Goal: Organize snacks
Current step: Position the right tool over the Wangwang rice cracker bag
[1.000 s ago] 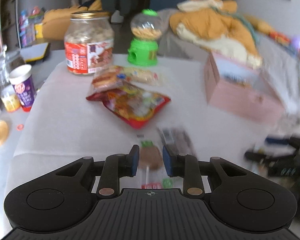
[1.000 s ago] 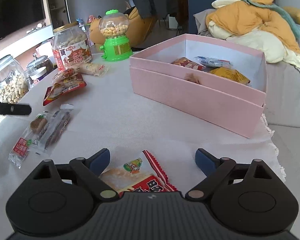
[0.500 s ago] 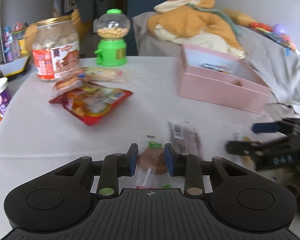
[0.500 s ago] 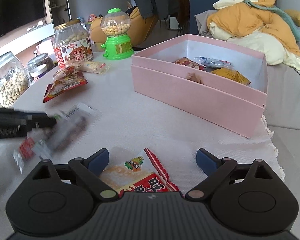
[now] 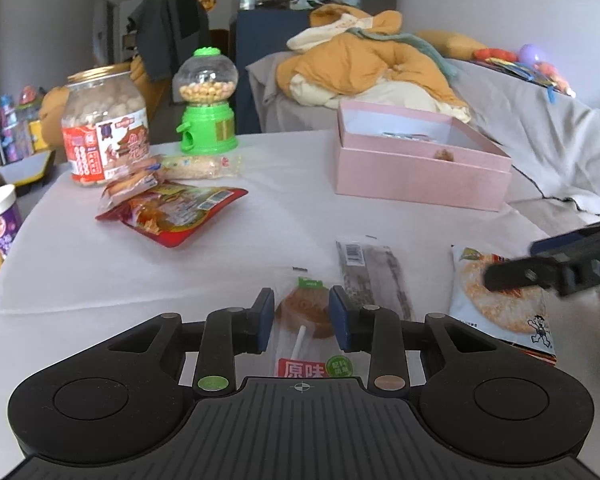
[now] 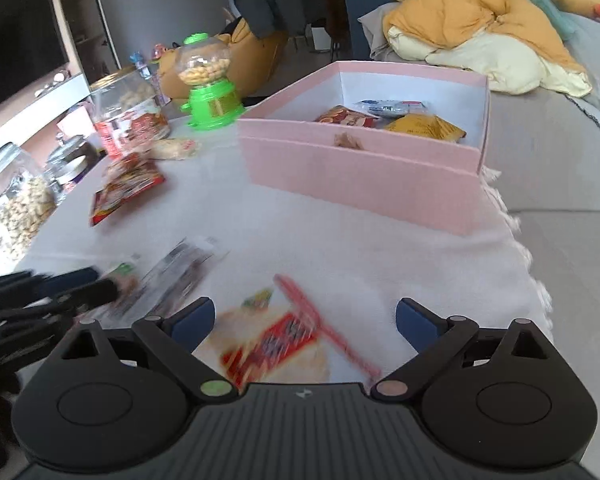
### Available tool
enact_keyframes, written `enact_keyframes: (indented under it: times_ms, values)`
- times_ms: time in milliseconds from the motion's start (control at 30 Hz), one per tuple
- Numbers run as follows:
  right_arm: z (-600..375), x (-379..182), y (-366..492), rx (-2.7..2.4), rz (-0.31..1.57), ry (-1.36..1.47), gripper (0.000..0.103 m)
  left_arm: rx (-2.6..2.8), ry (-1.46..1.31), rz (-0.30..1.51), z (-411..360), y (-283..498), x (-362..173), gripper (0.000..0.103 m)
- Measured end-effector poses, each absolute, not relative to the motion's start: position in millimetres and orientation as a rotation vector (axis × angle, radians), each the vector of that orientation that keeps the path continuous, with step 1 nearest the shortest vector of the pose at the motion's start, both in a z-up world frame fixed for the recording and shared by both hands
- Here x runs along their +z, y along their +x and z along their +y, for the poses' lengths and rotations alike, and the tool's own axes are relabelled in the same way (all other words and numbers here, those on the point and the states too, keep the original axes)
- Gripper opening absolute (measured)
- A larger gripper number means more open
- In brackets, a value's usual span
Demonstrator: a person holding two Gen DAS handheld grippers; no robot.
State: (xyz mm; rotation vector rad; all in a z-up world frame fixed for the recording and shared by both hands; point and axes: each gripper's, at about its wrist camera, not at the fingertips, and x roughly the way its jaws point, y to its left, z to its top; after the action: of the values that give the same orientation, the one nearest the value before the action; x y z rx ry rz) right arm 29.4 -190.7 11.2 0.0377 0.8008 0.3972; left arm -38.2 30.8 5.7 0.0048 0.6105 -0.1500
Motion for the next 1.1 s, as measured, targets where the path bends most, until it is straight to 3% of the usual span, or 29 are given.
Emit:
enact_keyframes:
  times_ms: [367,567,700,800,833,867,900,1033,1100]
  values:
    - [-164,5,-24,0.404,0.795,-0.268,0.100,-0.223,0.086,0.649,26,-50,11,0.035]
    - [-181,0,-12,0.415,0.826,-0.142,0.103,-0.205,0.184,0.640,14,-51,11,0.035]
    - [-182,-3,-15,0.396,0.802,-0.143,0.103,-0.169,0.193,0.656,12,-47,13,0.041]
    - [-181,-3,-17,0.383,0.802,-0.141,0.103,-0.170,0.166,0.660,13,-46,13,0.039]
    - [-182,-3,-19,0.381,0.802,-0.140,0.103,-0.185,0.148,0.665,14,-44,13,0.040]
    - [-182,-3,-19,0.378,0.799,-0.137,0.103,-0.218,0.125,0.705,14,-42,10,0.050]
    - [-182,-4,-21,0.370,0.793,-0.134,0.103,-0.241,0.107,0.724,13,-41,6,0.052]
    - [-181,-4,-32,0.382,0.782,-0.143,0.103,-0.244,0.090,0.712,16,-38,3,0.053]
    - [-183,-3,-31,0.401,0.784,-0.148,0.103,-0.228,0.093,0.719,16,-35,4,0.047]
